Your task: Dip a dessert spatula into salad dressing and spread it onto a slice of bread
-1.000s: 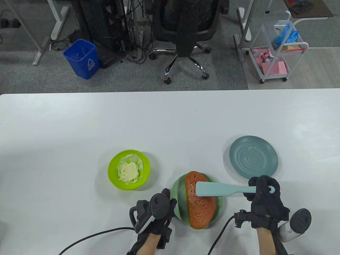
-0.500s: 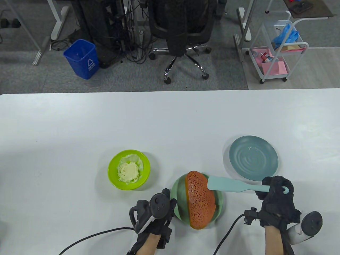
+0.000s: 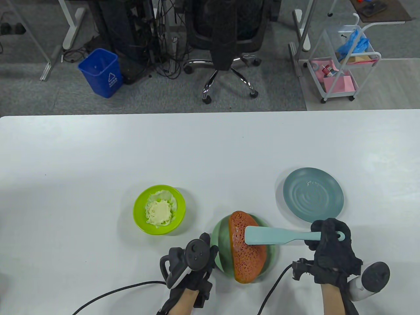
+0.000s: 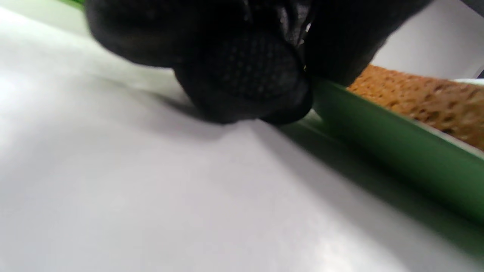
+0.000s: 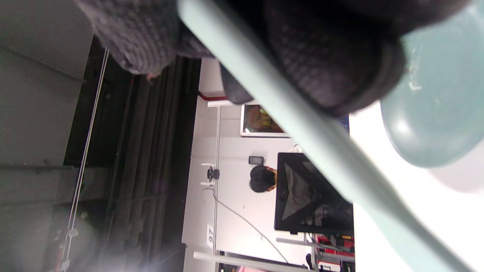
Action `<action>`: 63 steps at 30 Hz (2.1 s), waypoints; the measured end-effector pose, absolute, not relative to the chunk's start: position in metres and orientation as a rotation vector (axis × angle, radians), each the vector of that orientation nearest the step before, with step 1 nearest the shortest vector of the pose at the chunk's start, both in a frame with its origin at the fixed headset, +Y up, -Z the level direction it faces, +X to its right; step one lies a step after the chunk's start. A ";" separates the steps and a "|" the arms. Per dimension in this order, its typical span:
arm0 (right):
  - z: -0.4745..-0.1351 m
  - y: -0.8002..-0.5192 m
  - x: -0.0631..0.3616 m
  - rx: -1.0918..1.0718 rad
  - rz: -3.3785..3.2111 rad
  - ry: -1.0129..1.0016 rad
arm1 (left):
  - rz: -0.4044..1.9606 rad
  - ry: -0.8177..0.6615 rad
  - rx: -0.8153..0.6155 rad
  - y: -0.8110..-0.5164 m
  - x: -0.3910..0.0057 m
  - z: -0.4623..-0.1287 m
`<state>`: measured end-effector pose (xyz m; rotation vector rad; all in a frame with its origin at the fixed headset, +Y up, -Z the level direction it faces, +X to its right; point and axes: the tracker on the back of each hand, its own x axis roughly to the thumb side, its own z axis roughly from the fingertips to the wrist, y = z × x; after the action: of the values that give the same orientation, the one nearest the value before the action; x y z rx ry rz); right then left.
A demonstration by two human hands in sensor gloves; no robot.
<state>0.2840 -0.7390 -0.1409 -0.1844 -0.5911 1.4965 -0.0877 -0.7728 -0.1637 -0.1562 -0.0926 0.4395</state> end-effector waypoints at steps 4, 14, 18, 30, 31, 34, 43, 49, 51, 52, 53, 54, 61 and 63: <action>-0.141 -0.737 0.278 -0.151 1.513 -0.552 | 0.440 -0.092 -0.157 -0.773 -0.088 -0.164; -0.144 -0.739 0.266 -0.119 1.545 -0.488 | 0.440 -0.092 -0.157 -0.773 -0.088 -0.164; -0.143 -0.736 0.267 -0.130 1.570 -0.499 | 0.440 -0.092 -0.157 -0.773 -0.088 -0.164; -0.135 -0.732 0.300 -0.206 1.532 -0.612 | 0.438 -0.082 -0.156 -0.773 -0.087 -0.163; -0.135 -0.733 0.301 -0.219 1.532 -0.616 | 0.438 -0.082 -0.156 -0.773 -0.087 -0.163; -0.134 -0.735 0.307 -0.244 1.519 -0.623 | 0.438 -0.082 -0.156 -0.773 -0.087 -0.163; -0.133 -0.736 0.305 -0.242 1.461 -0.646 | 0.437 -0.078 -0.154 -0.773 -0.087 -0.163; -0.136 -0.738 0.294 -0.232 1.445 -0.614 | 0.437 -0.081 -0.154 -0.773 -0.087 -0.163; -0.137 -0.740 0.288 -0.213 1.436 -0.567 | 0.437 -0.081 -0.155 -0.773 -0.087 -0.163; -0.137 -0.740 0.286 -0.207 1.437 -0.554 | 0.438 -0.081 -0.155 -0.773 -0.087 -0.163; -0.138 -0.740 0.283 -0.203 1.442 -0.544 | 0.438 -0.081 -0.156 -0.773 -0.087 -0.163; -0.138 -0.740 0.279 -0.194 1.452 -0.531 | 0.438 -0.082 -0.156 -0.773 -0.087 -0.163; -0.139 -0.740 0.264 -0.188 1.537 -0.509 | 0.437 -0.082 -0.156 -0.773 -0.087 -0.163; -0.139 -0.739 0.264 -0.192 1.578 -0.501 | 0.438 -0.083 -0.158 -0.773 -0.087 -0.163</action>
<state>0.2638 -0.7386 -0.1388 -0.1919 -0.5010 1.5779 -0.0868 -0.7732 -0.1630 -0.1576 -0.0825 0.4377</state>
